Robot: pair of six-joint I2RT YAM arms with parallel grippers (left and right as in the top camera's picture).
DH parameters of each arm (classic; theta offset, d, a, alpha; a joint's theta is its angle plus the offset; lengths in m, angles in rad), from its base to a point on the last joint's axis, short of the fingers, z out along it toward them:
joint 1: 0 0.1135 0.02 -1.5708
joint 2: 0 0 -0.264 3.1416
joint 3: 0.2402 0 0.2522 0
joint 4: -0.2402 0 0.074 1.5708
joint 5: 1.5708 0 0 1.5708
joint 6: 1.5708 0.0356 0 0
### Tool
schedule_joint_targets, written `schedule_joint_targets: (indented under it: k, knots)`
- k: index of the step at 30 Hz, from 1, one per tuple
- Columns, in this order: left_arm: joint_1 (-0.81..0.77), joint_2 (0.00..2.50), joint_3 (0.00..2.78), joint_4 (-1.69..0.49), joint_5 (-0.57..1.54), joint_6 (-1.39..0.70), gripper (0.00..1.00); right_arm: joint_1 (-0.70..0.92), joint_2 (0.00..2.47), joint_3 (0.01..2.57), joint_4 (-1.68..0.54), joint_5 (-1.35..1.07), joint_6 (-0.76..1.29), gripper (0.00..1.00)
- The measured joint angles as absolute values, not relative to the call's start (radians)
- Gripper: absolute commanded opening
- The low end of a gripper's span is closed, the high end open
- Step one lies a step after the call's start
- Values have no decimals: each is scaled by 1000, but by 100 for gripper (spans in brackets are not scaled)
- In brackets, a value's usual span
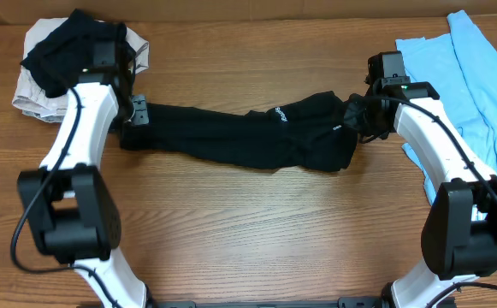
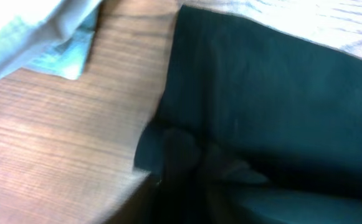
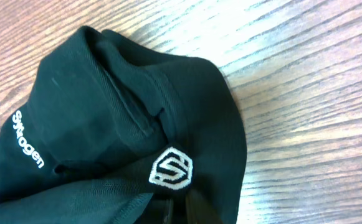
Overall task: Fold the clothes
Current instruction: 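Pull the shirt ends apart to straighten the folded shirt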
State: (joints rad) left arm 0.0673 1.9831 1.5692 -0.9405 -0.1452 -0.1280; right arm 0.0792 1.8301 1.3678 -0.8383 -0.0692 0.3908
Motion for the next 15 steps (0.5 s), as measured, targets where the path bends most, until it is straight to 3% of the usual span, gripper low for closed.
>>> schedule_joint_targets:
  k: [2, 3, 6, 11, 15]
  knots:
    - [67, 2024, 1569, -890, -144, -131, 80, 79, 1830, 1368, -830, -66, 388, 5]
    - [67, 2056, 1569, -850, -142, -131, 87, 79, 1830, 1368, -823, -65, 384, 8]
    - [67, 2093, 1569, -813, -131, -134, 100, 79, 1830, 1368, -807, -61, 361, 30]
    - [67, 2096, 1598, -895, -123, -131, 100, 78, 1830, 1377, -852, -56, 332, 49]
    - [75, 2095, 1647, -990, -104, -123, 100, 78, 1830, 1437, -937, -56, 319, 56]
